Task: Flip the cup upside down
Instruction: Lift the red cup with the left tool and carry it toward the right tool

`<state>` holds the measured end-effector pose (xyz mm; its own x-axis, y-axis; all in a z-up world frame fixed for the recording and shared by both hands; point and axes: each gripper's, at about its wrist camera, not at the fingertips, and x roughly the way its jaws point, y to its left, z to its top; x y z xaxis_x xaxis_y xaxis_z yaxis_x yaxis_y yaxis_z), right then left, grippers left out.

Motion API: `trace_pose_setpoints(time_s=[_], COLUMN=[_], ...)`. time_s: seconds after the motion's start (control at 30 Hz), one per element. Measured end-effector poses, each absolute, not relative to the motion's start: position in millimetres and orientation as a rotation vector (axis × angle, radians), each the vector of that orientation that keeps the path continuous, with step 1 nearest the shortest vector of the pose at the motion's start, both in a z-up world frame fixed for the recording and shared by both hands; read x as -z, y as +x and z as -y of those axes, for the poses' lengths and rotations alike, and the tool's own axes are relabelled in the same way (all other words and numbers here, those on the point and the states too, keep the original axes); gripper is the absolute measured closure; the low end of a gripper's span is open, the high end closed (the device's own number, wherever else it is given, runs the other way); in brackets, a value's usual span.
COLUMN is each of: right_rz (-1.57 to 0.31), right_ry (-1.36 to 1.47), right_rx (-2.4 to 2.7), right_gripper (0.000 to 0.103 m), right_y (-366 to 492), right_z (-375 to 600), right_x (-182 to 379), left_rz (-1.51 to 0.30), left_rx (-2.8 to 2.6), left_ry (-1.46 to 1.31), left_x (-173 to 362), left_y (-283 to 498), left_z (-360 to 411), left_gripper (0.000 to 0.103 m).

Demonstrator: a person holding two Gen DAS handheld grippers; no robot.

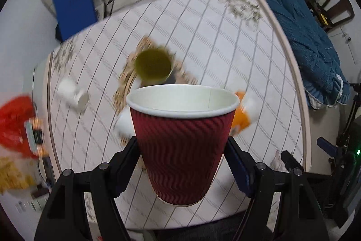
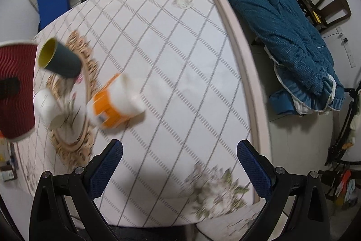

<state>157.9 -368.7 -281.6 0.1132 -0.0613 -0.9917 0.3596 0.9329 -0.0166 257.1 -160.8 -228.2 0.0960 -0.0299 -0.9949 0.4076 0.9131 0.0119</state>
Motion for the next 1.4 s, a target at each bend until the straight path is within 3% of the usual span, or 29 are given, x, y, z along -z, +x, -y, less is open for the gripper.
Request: trace_pose_setpoints(time_s=[0.53,1.0,1.4], right_rz=[-1.507,-1.571,-1.569], right_ry=[0.216,0.168,0.16], right_rx=[0.196,0.214,0.225], right_gripper=[0.0,0.0,0.0], right_y=[114,118,123], right_z=[223,185,188], right_x=[316,359,358], left_rz=[-1.686,-1.771,-1.793], left_rx=[0.15,0.123,0.117], left_ry=[0.086,0.011,0.068], left_x=[324,383,389], left_y=[198,200,193], left_z=[-6,-32,-21], left_gripper=[0.03,0.029,0.027])
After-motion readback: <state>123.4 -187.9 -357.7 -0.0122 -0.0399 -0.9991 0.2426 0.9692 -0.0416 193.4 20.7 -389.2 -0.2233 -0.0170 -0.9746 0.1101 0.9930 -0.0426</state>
